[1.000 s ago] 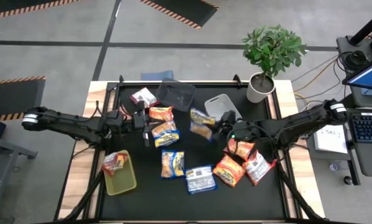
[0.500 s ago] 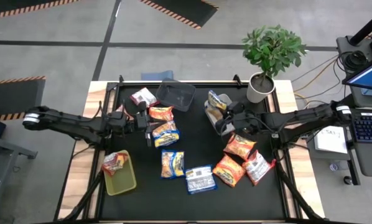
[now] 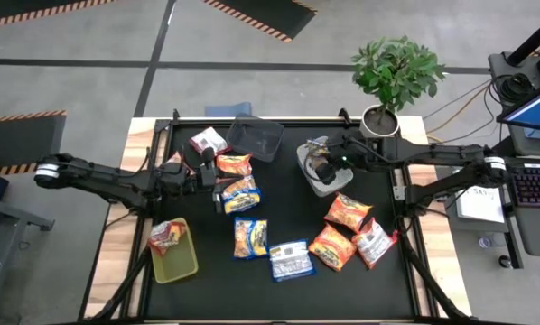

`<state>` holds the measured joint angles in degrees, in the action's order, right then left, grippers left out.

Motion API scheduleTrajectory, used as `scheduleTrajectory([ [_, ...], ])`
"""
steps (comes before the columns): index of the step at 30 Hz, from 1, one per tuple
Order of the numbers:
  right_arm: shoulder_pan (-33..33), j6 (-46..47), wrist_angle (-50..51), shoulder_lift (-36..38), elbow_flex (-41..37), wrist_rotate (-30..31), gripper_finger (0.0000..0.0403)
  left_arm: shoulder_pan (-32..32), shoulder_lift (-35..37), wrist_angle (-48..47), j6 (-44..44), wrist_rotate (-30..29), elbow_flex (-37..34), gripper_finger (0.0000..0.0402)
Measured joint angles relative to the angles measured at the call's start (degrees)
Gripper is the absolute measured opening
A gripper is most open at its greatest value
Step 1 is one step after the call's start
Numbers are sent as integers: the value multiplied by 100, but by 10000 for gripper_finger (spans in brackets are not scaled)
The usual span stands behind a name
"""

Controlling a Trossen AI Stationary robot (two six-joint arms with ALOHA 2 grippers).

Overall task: Sort Maruchan noodles
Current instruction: Put the blue noodle pack into the white bin

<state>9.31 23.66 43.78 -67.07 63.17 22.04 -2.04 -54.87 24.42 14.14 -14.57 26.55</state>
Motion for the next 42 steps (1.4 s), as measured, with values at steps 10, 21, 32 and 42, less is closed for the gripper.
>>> scheduleTrajectory([
  [10, 82, -3178, 1612, -741, 738, -6, 14, 1, -7, -26, 11, 0, 0, 0],
  [21, 69, -5505, 1770, -1330, 750, -26, 14, 9, 563, -124, 320, 2, 0, 0],
  [32, 7, -7725, 1896, -1491, 750, -548, 14, 66, 1312, -750, 382, 0, 0, 0],
  [42, -29, -7725, 1894, -1732, 739, -1199, 14, 66, 1316, -744, 487, 0, 0, 0],
])
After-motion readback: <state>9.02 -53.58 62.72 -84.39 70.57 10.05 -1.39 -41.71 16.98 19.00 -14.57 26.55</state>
